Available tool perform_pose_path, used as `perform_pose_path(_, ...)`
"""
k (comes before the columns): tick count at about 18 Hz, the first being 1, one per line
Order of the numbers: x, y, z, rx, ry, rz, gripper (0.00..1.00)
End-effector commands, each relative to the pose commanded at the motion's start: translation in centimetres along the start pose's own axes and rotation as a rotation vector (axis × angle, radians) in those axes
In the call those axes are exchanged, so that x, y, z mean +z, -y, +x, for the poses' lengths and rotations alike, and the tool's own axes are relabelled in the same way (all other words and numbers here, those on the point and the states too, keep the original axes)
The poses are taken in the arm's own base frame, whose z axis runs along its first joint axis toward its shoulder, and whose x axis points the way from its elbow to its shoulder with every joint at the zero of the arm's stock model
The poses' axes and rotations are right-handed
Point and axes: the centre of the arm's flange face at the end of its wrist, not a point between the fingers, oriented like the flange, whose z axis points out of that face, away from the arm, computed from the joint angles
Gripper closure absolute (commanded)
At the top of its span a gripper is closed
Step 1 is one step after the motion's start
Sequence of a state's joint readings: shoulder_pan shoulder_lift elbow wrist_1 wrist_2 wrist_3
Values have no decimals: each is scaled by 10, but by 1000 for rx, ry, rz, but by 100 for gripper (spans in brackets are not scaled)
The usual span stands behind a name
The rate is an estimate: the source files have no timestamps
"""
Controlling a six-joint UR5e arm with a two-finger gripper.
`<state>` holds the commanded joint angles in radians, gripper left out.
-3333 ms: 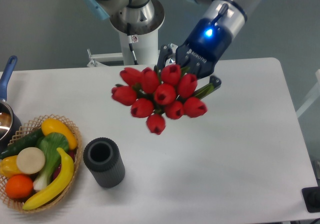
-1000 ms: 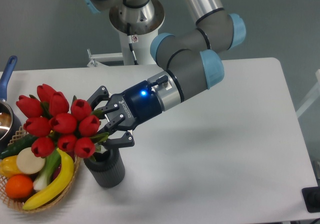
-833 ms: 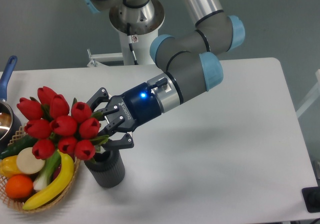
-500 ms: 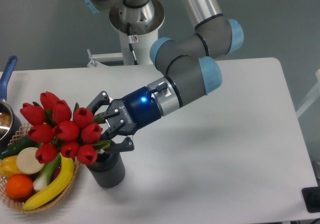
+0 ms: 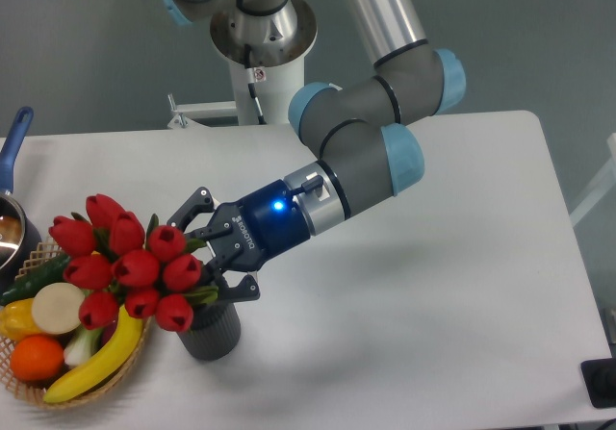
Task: Insert the flowers into the vase
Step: 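Lower the tulip stems down into the vase opening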
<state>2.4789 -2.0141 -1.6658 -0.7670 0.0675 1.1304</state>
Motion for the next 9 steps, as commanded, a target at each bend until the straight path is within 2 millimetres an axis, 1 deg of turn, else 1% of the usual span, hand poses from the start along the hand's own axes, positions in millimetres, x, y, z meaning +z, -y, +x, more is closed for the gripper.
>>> perform_pose_path(1, 0, -5, 1, 0, -1, 1, 55)
perform_pose_path(4, 1, -8, 2, -3, -4, 2, 55)
perform_pose_path(9, 3, -18, -2, 3, -6, 1, 55)
